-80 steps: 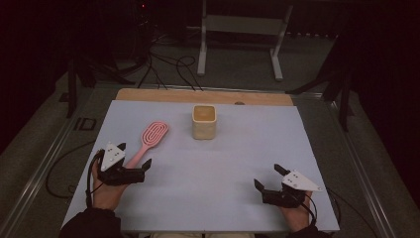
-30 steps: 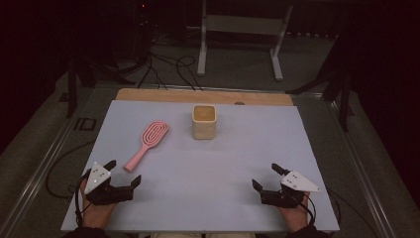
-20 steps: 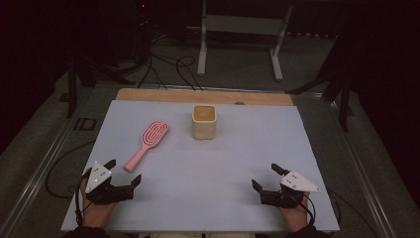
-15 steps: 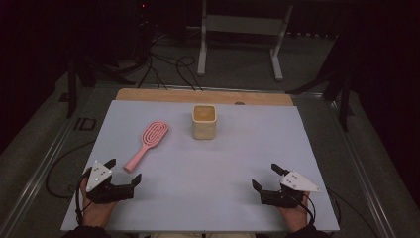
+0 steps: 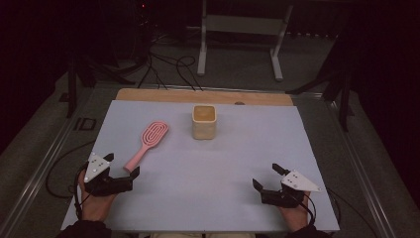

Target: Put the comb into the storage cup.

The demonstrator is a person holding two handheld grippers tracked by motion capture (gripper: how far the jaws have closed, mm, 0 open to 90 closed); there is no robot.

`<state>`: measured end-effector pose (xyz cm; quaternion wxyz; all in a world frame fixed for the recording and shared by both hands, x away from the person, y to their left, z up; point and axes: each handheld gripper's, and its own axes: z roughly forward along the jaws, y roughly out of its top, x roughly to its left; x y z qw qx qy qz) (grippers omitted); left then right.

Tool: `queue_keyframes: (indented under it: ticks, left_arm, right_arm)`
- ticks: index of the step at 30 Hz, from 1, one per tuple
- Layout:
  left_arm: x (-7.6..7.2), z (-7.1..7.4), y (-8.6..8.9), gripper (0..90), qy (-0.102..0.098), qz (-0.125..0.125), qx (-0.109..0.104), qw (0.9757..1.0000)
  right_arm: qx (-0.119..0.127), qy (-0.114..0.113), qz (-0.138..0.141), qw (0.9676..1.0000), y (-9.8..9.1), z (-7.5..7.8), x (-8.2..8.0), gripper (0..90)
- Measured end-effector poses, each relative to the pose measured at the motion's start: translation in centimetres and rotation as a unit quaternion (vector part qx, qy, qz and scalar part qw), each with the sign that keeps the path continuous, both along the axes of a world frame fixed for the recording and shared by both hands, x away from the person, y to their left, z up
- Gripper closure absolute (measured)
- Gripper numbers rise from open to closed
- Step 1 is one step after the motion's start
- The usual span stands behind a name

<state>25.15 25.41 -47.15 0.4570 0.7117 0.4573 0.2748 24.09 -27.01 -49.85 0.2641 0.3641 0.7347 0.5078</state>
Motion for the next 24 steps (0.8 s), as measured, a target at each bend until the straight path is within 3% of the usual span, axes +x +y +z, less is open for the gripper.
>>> queue_keyframes:
  ticks: [24]
  left_arm:
    - [2.1, 1.2, -0.8, 0.0, 0.018, -0.008, 0.036, 0.9992]
  right_arm:
    - [0.002, 0.0, -0.004, 1.0, -0.1, 0.0, 0.0, 9.6]
